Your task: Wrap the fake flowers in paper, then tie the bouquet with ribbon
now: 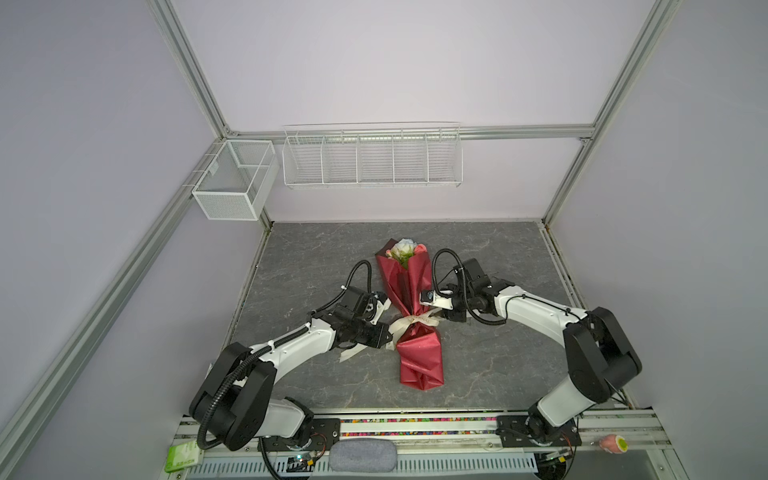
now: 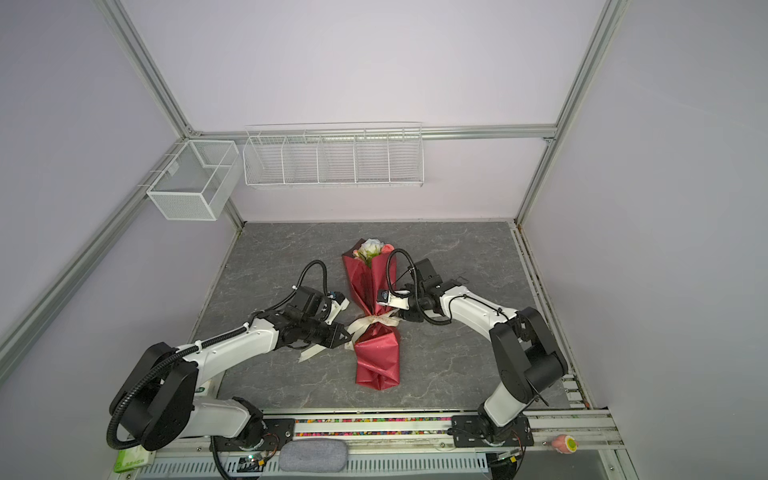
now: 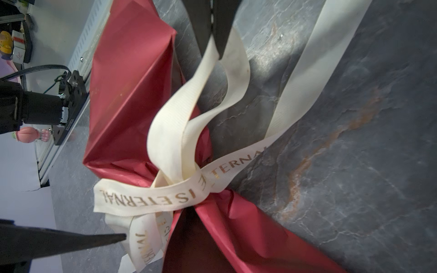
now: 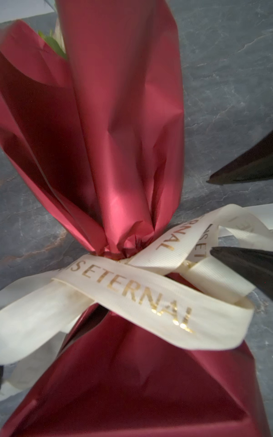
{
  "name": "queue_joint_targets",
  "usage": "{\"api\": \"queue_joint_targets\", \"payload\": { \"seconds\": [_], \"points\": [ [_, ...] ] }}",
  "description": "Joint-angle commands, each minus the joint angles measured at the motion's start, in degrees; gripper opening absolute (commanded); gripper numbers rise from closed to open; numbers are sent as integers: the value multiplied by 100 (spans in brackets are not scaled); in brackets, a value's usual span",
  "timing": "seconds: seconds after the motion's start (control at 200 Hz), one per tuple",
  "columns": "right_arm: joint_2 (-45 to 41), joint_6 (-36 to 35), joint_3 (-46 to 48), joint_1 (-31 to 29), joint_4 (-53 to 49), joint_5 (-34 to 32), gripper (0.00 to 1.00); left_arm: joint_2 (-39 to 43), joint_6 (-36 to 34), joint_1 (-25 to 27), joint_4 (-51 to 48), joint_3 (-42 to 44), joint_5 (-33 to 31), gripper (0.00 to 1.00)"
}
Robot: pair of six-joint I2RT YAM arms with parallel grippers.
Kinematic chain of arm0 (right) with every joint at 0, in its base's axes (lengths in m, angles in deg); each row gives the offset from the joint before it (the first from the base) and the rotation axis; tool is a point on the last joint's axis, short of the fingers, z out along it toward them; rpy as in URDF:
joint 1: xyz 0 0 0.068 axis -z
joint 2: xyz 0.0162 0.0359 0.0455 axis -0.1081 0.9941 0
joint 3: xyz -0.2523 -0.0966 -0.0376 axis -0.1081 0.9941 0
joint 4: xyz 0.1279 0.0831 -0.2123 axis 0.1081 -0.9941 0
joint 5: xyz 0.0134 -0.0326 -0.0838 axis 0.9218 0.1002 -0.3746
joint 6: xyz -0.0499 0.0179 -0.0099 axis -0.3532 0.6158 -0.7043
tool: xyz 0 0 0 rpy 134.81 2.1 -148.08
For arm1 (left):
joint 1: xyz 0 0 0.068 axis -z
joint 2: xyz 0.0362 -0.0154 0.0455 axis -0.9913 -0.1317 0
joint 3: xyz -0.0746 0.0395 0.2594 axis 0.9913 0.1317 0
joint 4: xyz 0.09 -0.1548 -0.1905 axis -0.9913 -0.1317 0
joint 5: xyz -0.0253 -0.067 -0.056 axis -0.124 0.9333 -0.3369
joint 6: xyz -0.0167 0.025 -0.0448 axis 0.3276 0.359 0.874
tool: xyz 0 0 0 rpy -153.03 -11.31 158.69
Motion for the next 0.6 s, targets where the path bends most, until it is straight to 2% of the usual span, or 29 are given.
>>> {"api": "queue_joint_targets", "payload": {
  "seconds": [0.0, 0.16, 0.29, 0.515, 0.6],
  "points": [
    [120, -237, -97, -19, -69, 276, 46, -11, -56, -36, -22, -194, 3, 0],
    [420, -94, -410, -24, -388, 394, 43, -90, -57, -31, -39, -225, 21, 0],
    [347, -70, -305, -19, -402, 559, 43, -158, -84, -35, -161, -342, -38, 0],
    [287, 93, -201, 5, -308, 574, 30, -54, -54, -36, -158, -321, -97, 0],
    [369, 151, -218, 51, -285, 547, 30, 15, 16, -36, -113, -315, -84, 0]
  ]
}}
